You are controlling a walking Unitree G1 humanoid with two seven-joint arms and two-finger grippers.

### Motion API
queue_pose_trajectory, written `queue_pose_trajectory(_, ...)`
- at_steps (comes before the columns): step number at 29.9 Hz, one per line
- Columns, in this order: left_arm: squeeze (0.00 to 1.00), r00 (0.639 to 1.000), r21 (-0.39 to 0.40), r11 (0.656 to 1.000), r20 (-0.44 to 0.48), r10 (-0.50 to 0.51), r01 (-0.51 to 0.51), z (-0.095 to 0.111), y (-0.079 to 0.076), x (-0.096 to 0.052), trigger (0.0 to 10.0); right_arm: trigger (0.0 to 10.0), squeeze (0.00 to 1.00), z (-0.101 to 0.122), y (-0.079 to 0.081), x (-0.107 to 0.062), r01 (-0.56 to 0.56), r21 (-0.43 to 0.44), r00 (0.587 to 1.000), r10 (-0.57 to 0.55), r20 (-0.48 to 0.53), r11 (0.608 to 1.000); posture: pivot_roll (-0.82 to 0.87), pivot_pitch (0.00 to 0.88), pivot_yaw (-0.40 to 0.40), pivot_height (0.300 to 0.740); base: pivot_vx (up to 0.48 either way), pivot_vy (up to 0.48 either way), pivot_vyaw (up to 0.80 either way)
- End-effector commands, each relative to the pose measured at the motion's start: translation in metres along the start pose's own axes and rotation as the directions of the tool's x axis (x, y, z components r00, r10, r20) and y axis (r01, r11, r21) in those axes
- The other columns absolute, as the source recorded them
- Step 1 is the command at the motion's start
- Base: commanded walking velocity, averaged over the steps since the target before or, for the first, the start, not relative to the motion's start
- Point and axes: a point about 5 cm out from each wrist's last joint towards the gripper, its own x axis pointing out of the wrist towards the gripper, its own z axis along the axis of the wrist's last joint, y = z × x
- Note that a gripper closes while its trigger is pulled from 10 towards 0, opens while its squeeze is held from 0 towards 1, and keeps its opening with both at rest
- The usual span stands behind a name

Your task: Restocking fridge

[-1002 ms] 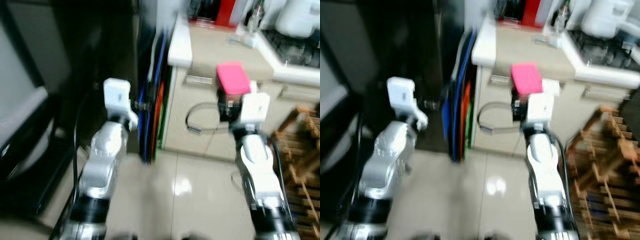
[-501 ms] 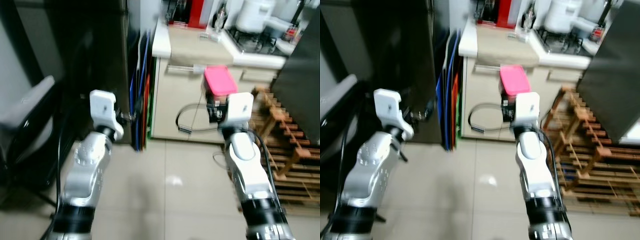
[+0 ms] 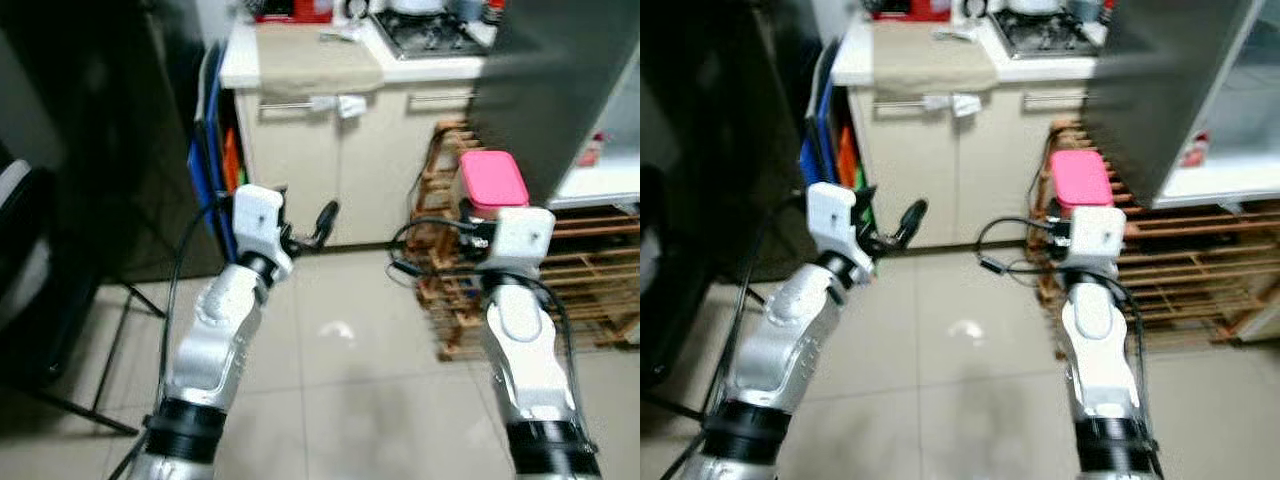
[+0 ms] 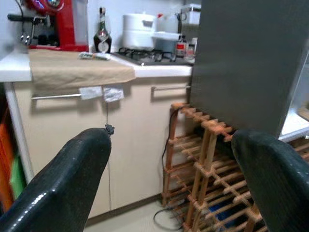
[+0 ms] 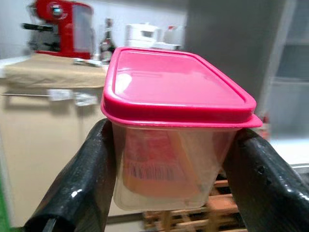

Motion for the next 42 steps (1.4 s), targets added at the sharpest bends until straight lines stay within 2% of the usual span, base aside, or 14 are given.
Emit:
queue_pose_trajectory(1, 0.00, 1.000, -0.008, 1.000, 0.011, 0.023, -0.023, -0.001, -0.005, 0.003, 10.0, 10.0, 0.00, -0.001, -0.010, 0.001, 0.018, -0.004, 1.000, -0.018, -0.018, 1.000, -0.12, 0.000, -0.018, 0.740, 0.000, -0.472, 0.00)
queue_pose_trajectory(6, 0.00, 0.991, -0.042, 0.990, 0.006, 0.135, -0.135, -0.005, 0.006, 0.001, 10.0, 10.0, 0.00, 0.000, -0.007, 0.001, -0.049, -0.028, 0.998, 0.048, -0.032, 0.998, -0.13, 0.000, -0.051, 0.740, 0.000, -0.470, 0.00)
queue_pose_trajectory(11, 0.00, 0.978, -0.055, 0.976, -0.008, 0.211, -0.211, -0.009, 0.016, 0.000, 10.0, 10.0, 0.00, -0.006, -0.013, 0.004, -0.039, -0.045, 0.998, 0.037, -0.054, 0.998, -0.12, 0.000, -0.046, 0.740, 0.000, -0.469, 0.00)
queue_pose_trajectory(16, 0.00, 0.928, -0.040, 0.927, -0.035, 0.371, -0.372, -0.011, 0.047, -0.009, 10.0, 10.0, 0.00, -0.004, -0.013, 0.007, -0.026, -0.033, 0.999, 0.025, -0.036, 0.999, -0.11, 0.000, -0.023, 0.740, 0.000, -0.469, 0.00)
queue_pose_trajectory(18, 0.00, 0.921, -0.031, 0.921, -0.039, 0.388, -0.389, -0.011, 0.051, -0.011, 10.0, 10.0, 0.00, -0.004, -0.014, 0.007, -0.023, -0.030, 0.999, 0.022, -0.033, 0.999, -0.10, 0.000, -0.018, 0.740, 0.000, -0.469, 0.00)
queue_pose_trajectory(23, 0.00, 0.943, 0.019, 0.944, -0.040, 0.331, -0.330, -0.009, 0.049, -0.007, 10.0, 10.0, 0.00, -0.008, -0.021, 0.007, 0.017, -0.027, 0.999, -0.018, -0.034, 0.999, -0.09, 0.000, 0.013, 0.740, 0.000, -0.469, 0.00)
queue_pose_trajectory(24, 0.00, 0.945, 0.051, 0.946, -0.046, 0.323, -0.321, -0.011, 0.050, -0.007, 10.0, 10.0, 0.00, -0.010, -0.024, 0.007, 0.036, -0.028, 0.999, -0.037, -0.035, 0.999, -0.09, 0.000, 0.024, 0.740, 0.000, -0.424, 0.00)
queue_pose_trajectory(29, 0.00, 0.939, 0.065, 0.941, -0.069, 0.336, -0.332, -0.015, 0.054, -0.002, 10.0, 10.0, 0.00, -0.011, -0.031, 0.007, 0.074, -0.027, 0.997, -0.075, -0.034, 0.997, -0.11, 0.000, 0.032, 0.740, 0.000, -0.431, 0.00)
queue_pose_trajectory(33, 0.00, 0.948, 0.094, 0.945, -0.021, 0.317, -0.314, -0.008, 0.052, 0.005, 10.0, 10.0, 0.00, -0.011, -0.042, 0.006, 0.097, -0.049, 0.995, -0.098, -0.023, 0.994, -0.13, 0.000, 0.037, 0.740, 0.000, -0.385, 0.00)
queue_pose_trajectory(34, 0.00, 0.944, 0.111, 0.939, -0.026, 0.330, -0.325, -0.009, 0.052, 0.005, 10.0, 10.0, 0.00, -0.012, -0.048, 0.005, 0.118, -0.051, 0.993, -0.119, -0.023, 0.992, -0.13, 0.000, 0.038, 0.740, 0.000, -0.240, 0.00)
queue_pose_trajectory(37, 0.00, 0.956, 0.051, 0.954, -0.001, 0.295, -0.295, -0.006, 0.047, 0.003, 10.0, 10.0, 0.00, -0.016, -0.064, -0.001, 0.169, -0.050, 0.985, -0.171, -0.035, 0.984, -0.14, 0.000, 0.037, 0.740, 0.000, 0.000, 0.00)
queue_pose_trajectory(42, 0.00, 0.956, 0.048, 0.955, -0.007, 0.292, -0.291, -0.007, 0.045, 0.004, 10.0, 10.0, 0.00, -0.021, -0.075, -0.006, 0.207, -0.065, 0.976, -0.210, -0.052, 0.976, -0.14, 0.000, 0.036, 0.740, 0.474, 0.000, 0.00)
